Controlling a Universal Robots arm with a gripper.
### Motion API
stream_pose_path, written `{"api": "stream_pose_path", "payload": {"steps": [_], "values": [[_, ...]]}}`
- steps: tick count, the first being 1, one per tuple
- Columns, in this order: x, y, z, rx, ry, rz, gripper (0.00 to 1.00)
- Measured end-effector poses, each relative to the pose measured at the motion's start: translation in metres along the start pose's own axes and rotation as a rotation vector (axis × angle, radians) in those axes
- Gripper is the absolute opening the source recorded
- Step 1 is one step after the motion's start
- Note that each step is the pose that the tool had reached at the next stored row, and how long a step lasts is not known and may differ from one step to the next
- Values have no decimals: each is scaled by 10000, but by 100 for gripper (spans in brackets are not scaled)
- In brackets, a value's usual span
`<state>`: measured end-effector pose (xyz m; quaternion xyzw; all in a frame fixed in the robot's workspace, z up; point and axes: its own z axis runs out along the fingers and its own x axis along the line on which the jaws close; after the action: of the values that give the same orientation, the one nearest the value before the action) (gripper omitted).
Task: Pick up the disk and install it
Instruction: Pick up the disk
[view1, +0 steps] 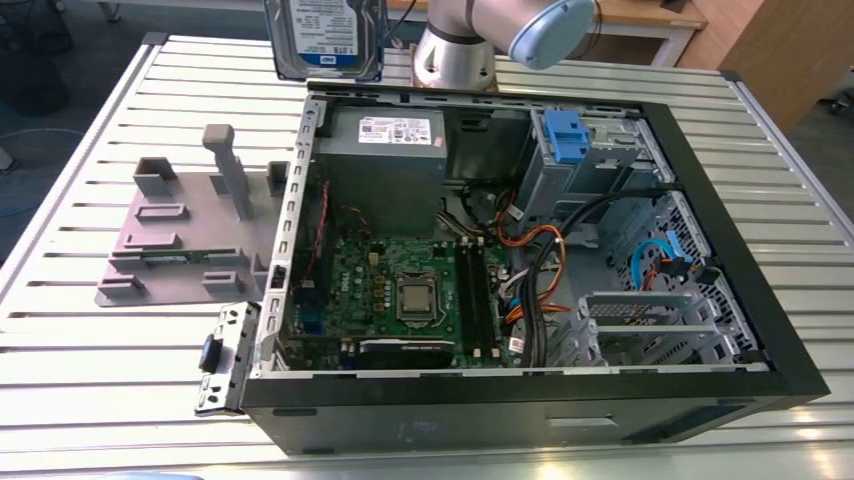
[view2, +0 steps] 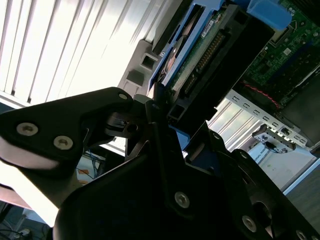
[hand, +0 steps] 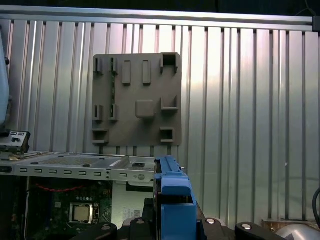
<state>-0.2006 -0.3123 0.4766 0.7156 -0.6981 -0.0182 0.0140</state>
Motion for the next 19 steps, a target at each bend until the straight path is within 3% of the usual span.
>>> {"api": "stream_pose_path", "payload": {"steps": [12,19], "values": [[3,-2,0,1,-1,-2,37],[61,0,0,1,0,-1,37]]}}
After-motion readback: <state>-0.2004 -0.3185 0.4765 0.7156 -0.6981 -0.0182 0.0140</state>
